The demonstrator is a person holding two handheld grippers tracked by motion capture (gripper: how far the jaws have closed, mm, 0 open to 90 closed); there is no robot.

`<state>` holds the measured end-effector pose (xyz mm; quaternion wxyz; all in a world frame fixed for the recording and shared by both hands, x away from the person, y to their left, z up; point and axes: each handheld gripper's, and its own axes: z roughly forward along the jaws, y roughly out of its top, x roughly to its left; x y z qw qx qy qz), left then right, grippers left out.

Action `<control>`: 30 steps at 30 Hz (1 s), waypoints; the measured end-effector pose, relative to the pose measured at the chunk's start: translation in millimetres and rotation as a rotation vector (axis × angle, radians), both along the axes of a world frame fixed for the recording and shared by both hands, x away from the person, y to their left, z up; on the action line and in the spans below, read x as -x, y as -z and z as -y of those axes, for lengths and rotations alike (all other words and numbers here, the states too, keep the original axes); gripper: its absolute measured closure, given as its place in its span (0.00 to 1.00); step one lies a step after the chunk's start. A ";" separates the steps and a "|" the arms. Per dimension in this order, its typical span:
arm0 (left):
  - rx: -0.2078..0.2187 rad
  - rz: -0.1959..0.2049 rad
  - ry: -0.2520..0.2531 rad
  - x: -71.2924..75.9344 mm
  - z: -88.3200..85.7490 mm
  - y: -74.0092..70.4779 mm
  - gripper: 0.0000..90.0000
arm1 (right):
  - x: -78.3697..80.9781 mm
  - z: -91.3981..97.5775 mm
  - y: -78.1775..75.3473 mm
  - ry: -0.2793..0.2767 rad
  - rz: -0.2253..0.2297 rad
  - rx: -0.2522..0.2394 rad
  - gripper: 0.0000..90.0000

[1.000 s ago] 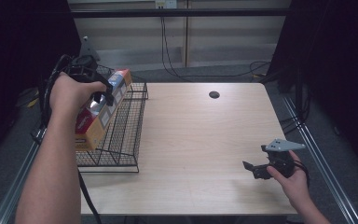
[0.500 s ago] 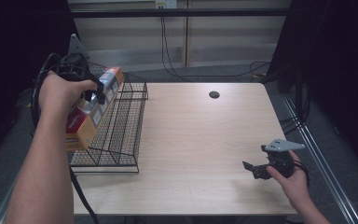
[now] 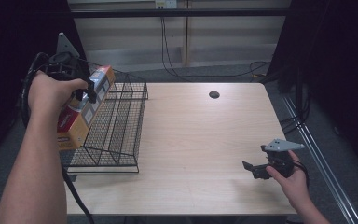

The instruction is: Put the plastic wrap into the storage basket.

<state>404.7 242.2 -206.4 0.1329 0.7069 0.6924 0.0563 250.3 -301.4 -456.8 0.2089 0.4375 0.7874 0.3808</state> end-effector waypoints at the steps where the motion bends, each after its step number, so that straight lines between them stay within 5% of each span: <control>1: -0.008 0.003 0.013 -0.3 -2.2 -0.7 0.50 | 0.1 -0.3 0.1 -0.001 0.001 0.001 0.03; 30: -0.008 0.012 -0.056 -1.7 -26.4 13.7 0.50 | -0.4 -1.4 1.4 0.005 -0.002 0.003 0.03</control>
